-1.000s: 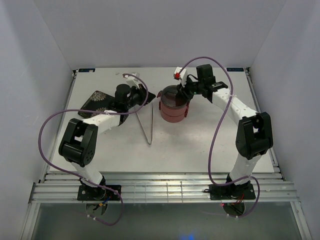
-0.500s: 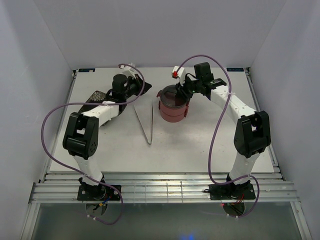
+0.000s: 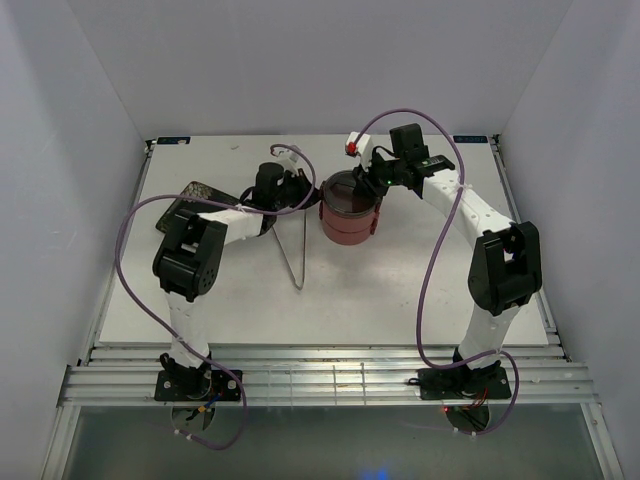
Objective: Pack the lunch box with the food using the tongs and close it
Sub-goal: Close the fastener on the packing box.
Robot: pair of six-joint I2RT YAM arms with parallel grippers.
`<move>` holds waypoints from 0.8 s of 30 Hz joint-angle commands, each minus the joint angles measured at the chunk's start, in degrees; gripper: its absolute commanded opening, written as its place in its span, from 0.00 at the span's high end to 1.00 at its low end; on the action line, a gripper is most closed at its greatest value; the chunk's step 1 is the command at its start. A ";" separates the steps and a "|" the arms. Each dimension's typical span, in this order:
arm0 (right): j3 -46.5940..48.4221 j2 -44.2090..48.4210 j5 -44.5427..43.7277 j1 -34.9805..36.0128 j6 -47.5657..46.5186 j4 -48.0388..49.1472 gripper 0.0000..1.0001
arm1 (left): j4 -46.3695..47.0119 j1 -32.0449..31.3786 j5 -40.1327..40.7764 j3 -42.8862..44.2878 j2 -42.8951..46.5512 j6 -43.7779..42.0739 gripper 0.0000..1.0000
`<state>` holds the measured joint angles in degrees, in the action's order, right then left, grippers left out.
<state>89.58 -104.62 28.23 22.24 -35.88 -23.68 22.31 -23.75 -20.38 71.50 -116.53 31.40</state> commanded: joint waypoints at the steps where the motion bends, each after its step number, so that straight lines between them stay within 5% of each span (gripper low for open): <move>1: -0.64 -3.05 -3.09 0.52 0.37 -5.41 0.75 | -1.21 -1.66 -4.23 -2.07 5.34 0.07 1.00; 14: -0.64 -3.22 -3.18 0.26 -0.16 -5.85 0.76 | -7.63 2.39 -2.47 -0.84 10.80 -0.99 1.00; 24: -0.72 -3.14 -3.00 0.26 0.02 -6.20 0.79 | -7.01 -6.49 -3.09 -1.01 7.80 1.56 1.00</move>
<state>89.82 -104.62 28.03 21.96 -36.27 -24.45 16.05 -24.40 -17.54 70.98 -110.15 30.70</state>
